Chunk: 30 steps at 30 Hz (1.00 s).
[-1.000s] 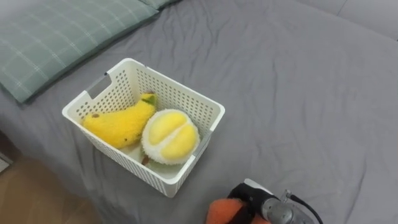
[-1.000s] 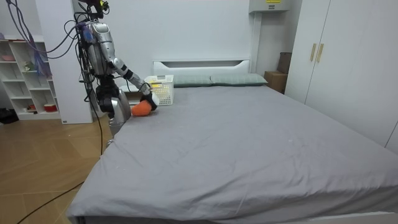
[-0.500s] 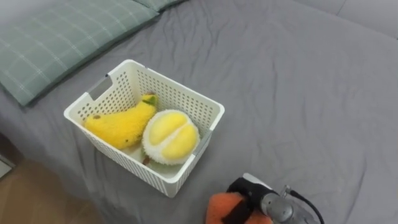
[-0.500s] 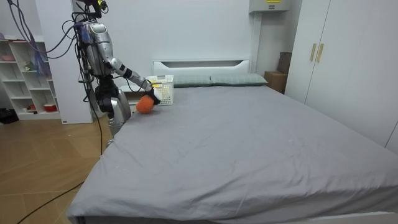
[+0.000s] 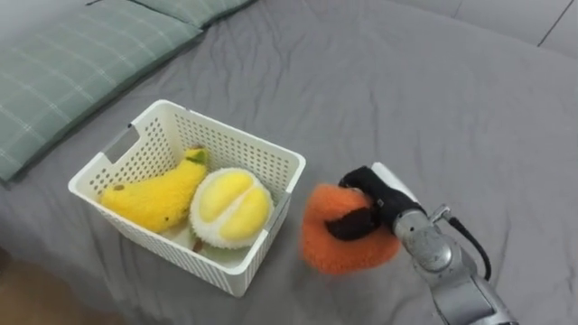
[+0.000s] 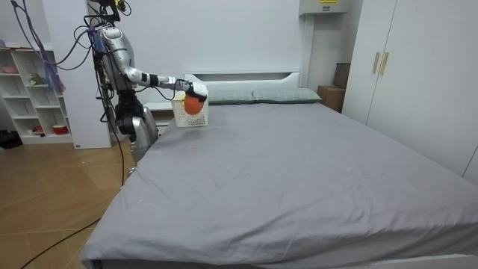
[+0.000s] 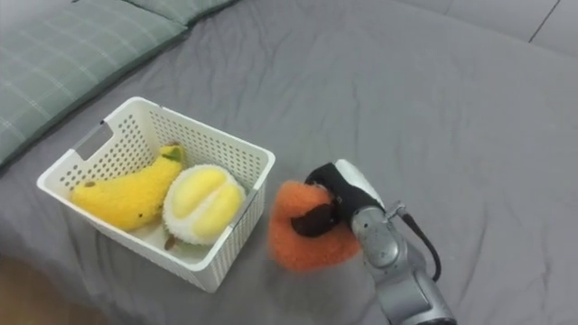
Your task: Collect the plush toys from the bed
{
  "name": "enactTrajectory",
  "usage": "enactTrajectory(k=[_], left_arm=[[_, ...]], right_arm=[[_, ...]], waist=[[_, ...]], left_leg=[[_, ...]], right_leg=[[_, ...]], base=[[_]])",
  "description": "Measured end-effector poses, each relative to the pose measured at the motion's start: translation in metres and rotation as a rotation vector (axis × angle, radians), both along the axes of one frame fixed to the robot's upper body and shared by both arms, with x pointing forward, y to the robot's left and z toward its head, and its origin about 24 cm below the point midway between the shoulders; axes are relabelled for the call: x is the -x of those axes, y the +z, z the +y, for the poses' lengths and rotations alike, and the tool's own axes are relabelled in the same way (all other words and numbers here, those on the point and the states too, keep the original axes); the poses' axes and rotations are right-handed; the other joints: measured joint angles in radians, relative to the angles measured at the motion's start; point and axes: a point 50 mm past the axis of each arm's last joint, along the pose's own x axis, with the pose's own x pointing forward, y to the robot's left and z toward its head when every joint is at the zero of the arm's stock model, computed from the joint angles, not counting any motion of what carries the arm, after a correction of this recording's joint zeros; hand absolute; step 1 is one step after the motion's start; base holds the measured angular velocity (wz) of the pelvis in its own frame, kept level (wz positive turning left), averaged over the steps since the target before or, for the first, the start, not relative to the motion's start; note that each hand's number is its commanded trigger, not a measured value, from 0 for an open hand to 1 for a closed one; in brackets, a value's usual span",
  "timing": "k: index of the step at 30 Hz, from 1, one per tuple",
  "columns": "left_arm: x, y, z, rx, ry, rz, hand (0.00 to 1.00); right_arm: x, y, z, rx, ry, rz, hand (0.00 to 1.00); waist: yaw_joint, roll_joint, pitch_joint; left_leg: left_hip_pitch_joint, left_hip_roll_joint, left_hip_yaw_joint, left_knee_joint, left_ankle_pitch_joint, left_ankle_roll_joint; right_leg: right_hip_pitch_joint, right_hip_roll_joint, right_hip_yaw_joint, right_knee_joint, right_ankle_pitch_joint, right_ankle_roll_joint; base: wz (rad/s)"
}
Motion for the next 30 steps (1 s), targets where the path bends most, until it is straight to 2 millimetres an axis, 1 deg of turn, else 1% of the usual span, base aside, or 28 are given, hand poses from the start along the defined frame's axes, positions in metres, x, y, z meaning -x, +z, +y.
enactTrajectory(k=[1, 2, 3, 7, 13, 15, 17, 19, 22, 26, 27, 30], left_arm=[[0.000, 0.000, 0.001, -0.004, -0.002, 0.001, 0.00], [0.000, 0.001, 0.003, -0.008, -0.003, 0.002, 0.00], [0.000, 0.001, 0.003, -0.010, -0.005, 0.002, 0.00], [-0.001, 0.001, 0.003, -0.012, -0.009, 0.001, 0.00], [0.001, 0.001, 0.004, -0.013, -0.007, 0.006, 0.00], [0.001, 0.001, 0.005, -0.014, -0.007, 0.006, 0.00], [-0.001, 0.001, 0.004, -0.014, -0.010, 0.002, 0.00], [0.000, 0.001, 0.005, -0.014, -0.010, 0.003, 0.00], [0.000, 0.001, 0.005, -0.018, -0.033, 0.007, 0.00], [-0.003, 0.002, 0.007, -0.022, -0.062, 0.003, 0.00], [-0.004, 0.002, 0.007, -0.027, -0.073, 0.005, 0.00], [-0.006, 0.003, 0.007, -0.036, -0.098, 0.002, 0.00]], right_arm=[[-0.004, 0.004, -0.002, 0.003, -0.004, -0.016, 1.00], [-0.006, 0.008, -0.004, 0.003, -0.008, -0.028, 1.00], [-0.007, 0.009, -0.005, 0.003, -0.010, -0.034, 1.00], [-0.010, 0.028, -0.009, 0.016, -0.003, -0.109, 1.00], [-0.022, 0.053, -0.008, 0.016, 0.009, -0.201, 1.00], [-0.023, 0.059, -0.007, 0.014, 0.018, -0.220, 1.00], [-0.023, 0.062, -0.005, 0.012, 0.024, -0.233, 1.00], [-0.023, 0.064, -0.003, 0.011, 0.028, -0.243, 1.00], [-0.024, 0.076, 0.001, 0.018, 0.044, -0.285, 1.00], [-0.032, 0.096, 0.009, 0.059, 0.064, -0.361, 1.00], [-0.032, 0.098, 0.010, 0.067, 0.065, -0.371, 1.00], [-0.035, 0.106, 0.016, 0.073, 0.066, -0.394, 1.00]], waist=[[-0.007, -0.002, -0.0008], [-0.009, -0.004, 0.0009], [-0.010, -0.005, 0.0012], [-0.015, -0.005, 0.0013], [-0.029, -0.005, 0.0009], [-0.025, -0.007, 0.0000], [-0.008, -0.009, -0.0015], [-0.001, -0.011, -0.0024], [0.005, -0.012, -0.0024], [0.011, -0.017, -0.0001], [0.013, -0.019, 0.0003], [0.033, -0.022, 0.0003]], left_leg=[[0.004, 0.000, 0.003, 0.000, 0.000, 0.001], [0.008, 0.001, 0.010, -0.002, -0.001, 0.001], [0.008, 0.001, 0.013, -0.002, -0.001, 0.002], [0.009, 0.001, 0.019, -0.007, -0.003, 0.005], [0.014, 0.001, 0.021, -0.016, -0.003, 0.005], [0.017, 0.002, 0.021, -0.014, -0.003, 0.005], [0.018, 0.003, 0.025, -0.014, -0.003, 0.005], [0.016, 0.003, 0.023, -0.013, -0.003, 0.005], [0.014, 0.002, 0.021, -0.014, -0.003, 0.005], [0.006, 0.000, 0.007, -0.013, -0.003, 0.005], [0.005, 0.000, 0.005, -0.012, -0.003, 0.005], [0.006, -0.002, -0.002, -0.011, -0.003, 0.005]], right_leg=[[0.000, 0.000, 0.006, 0.000, 0.000, 0.000], [-0.001, 0.000, 0.010, 0.000, 0.000, 0.000], [-0.001, 0.000, 0.012, 0.001, 0.000, 0.000], [-0.002, 0.000, 0.024, 0.001, 0.000, 0.000], [-0.003, 0.000, 0.036, 0.000, 0.000, 0.000], [-0.004, 0.000, 0.036, -0.001, 0.000, 0.000], [-0.006, 0.001, 0.034, -0.001, 0.000, 0.000], [-0.008, 0.001, 0.032, -0.001, 0.000, 0.000], [-0.008, 0.000, 0.029, -0.001, 0.000, 0.000], [-0.004, 0.000, 0.012, -0.001, 0.000, 0.000], [-0.004, 0.000, 0.008, -0.001, 0.000, 0.000], [-0.001, -0.001, 0.005, -0.001, 0.000, 0.000]], base=[[-0.12], [-0.12], [-0.12], [-0.06], [0.00], [0.00], [-0.04], [0.00], [0.01], [0.09], [0.10], [0.06]])
